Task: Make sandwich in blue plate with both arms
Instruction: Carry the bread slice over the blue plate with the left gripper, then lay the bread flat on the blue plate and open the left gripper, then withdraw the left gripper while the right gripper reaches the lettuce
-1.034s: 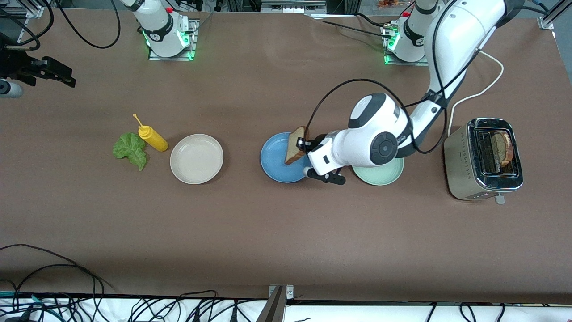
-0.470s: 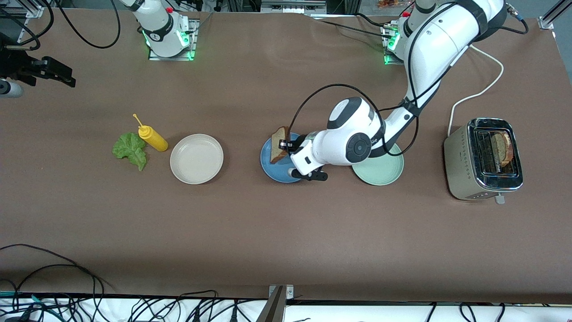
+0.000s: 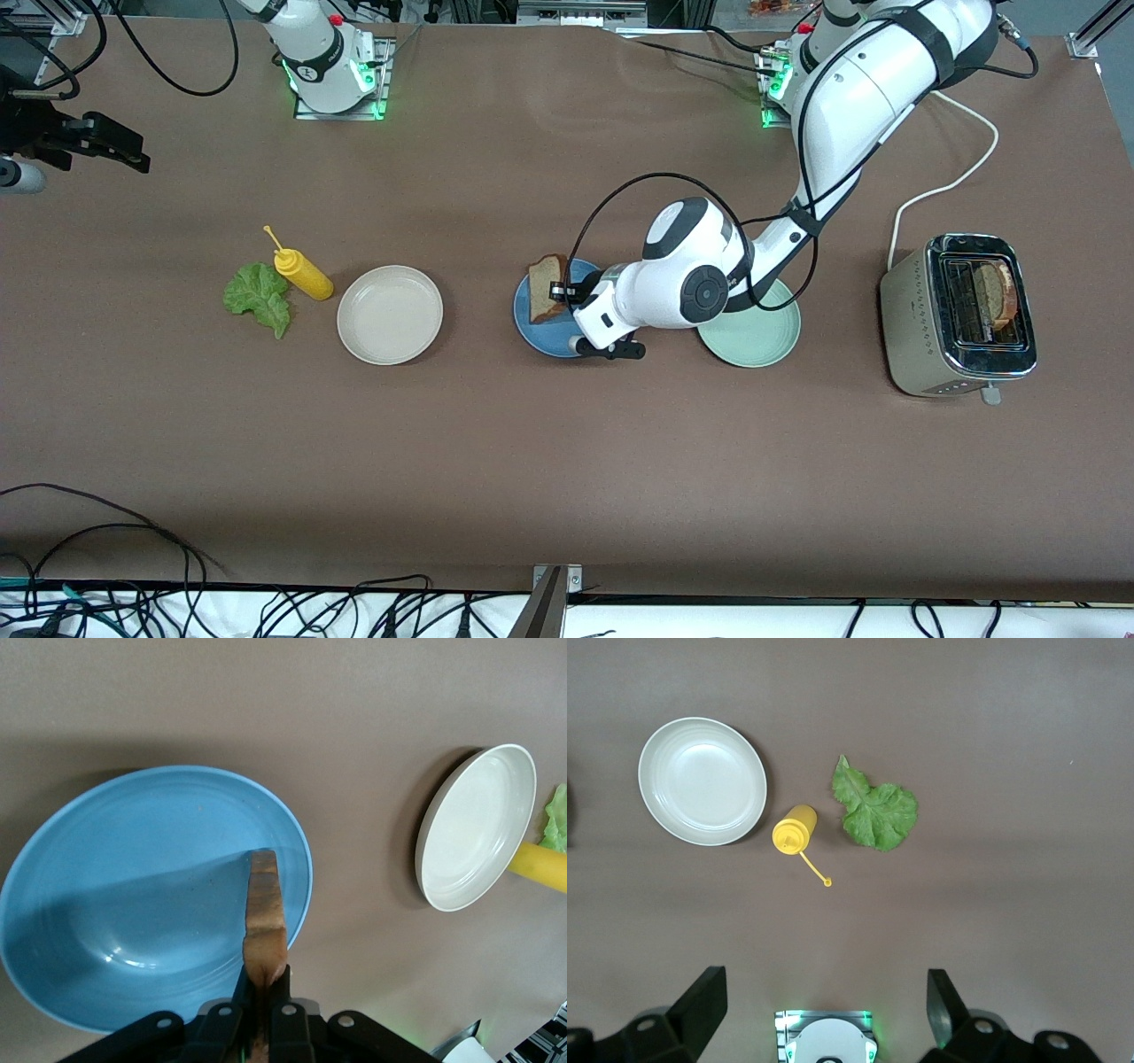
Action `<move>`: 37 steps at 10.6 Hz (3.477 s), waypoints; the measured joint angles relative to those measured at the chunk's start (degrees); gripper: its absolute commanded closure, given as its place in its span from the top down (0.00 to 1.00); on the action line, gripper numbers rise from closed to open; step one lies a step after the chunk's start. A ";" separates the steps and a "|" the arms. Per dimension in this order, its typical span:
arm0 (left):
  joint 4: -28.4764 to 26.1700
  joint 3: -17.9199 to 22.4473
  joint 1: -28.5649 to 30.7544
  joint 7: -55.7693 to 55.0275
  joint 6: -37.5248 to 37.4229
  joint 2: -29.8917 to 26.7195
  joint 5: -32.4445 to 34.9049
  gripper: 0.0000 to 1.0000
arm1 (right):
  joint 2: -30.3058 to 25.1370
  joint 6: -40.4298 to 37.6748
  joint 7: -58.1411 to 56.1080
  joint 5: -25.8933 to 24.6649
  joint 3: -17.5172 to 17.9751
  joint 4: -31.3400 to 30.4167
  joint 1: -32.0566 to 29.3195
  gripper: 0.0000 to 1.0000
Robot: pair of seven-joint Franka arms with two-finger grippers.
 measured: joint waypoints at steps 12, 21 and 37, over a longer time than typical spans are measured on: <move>0.22 1.02 0.90 0.05 1.56 0.21 4.72 1.00 | 0.00 0.02 0.00 0.00 0.00 0.00 0.00 1.00; 1.22 3.70 2.55 0.05 -5.04 -6.54 11.28 1.00 | 1.65 -0.81 -1.81 0.00 -0.54 -0.92 -0.05 1.00; 2.16 29.19 2.13 16.41 -37.21 -38.45 12.35 1.00 | 30.70 30.39 -56.51 1.61 -5.14 -9.27 -3.26 1.00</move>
